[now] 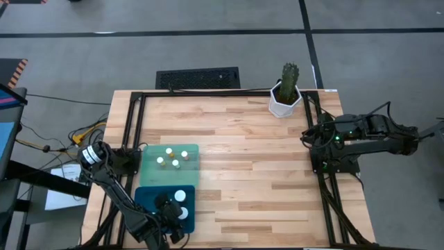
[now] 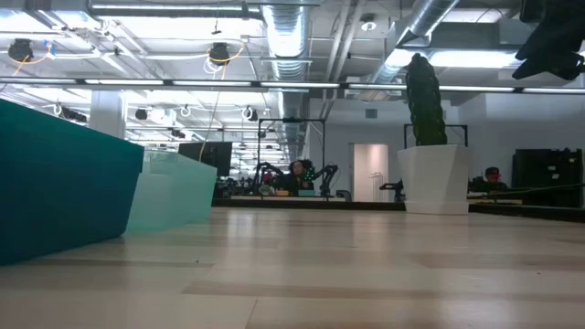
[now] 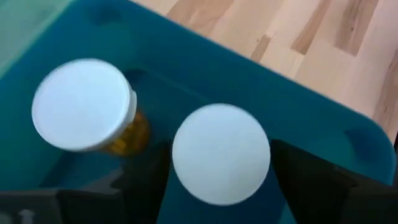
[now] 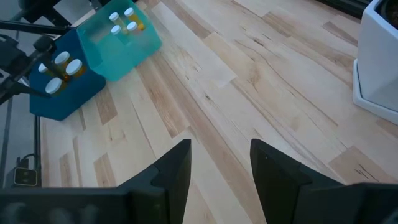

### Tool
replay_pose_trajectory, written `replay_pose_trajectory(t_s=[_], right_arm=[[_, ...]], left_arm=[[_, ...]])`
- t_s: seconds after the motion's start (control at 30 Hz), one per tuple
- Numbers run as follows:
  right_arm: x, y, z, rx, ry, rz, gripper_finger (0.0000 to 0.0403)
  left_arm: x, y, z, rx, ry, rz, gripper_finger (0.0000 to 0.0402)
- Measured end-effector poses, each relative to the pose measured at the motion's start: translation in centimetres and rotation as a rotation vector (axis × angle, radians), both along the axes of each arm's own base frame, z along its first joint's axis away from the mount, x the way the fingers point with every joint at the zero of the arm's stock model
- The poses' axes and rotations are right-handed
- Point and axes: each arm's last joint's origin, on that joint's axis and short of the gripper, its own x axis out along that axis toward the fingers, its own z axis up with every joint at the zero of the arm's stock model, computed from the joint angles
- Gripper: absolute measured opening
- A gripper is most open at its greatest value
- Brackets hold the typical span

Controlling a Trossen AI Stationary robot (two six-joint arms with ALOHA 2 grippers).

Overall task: Pick and place medicine bottles into bin by pill shape (circle, oval)
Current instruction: Put the big orange pill bottle into the blue bin, then return to Home Position

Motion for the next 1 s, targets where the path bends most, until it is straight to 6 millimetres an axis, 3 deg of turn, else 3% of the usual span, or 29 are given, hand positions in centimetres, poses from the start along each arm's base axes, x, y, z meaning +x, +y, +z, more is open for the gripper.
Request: replay_pose_trajectory(t_s=[0.2, 0.63, 1.0], right_arm=[[0.0, 0.0, 0.0, -0.001, 0.0, 0.0, 0.0175], [0.0, 0.0, 0.0, -0.006, 0.002, 0.004, 0.0175], [0.0, 0.0, 0.0, -0.01, 0.002, 0.007, 0.0175]], left_arm=[[0.2, -0.1, 0.1, -0.051, 0.029, 0.026, 0.0277], [0.4, -0.5, 2.4, -0.058, 0.078, 0.054, 0.0277], [0.4, -0.8, 5.9, -0.035, 0.133, 0.088, 0.0277]])
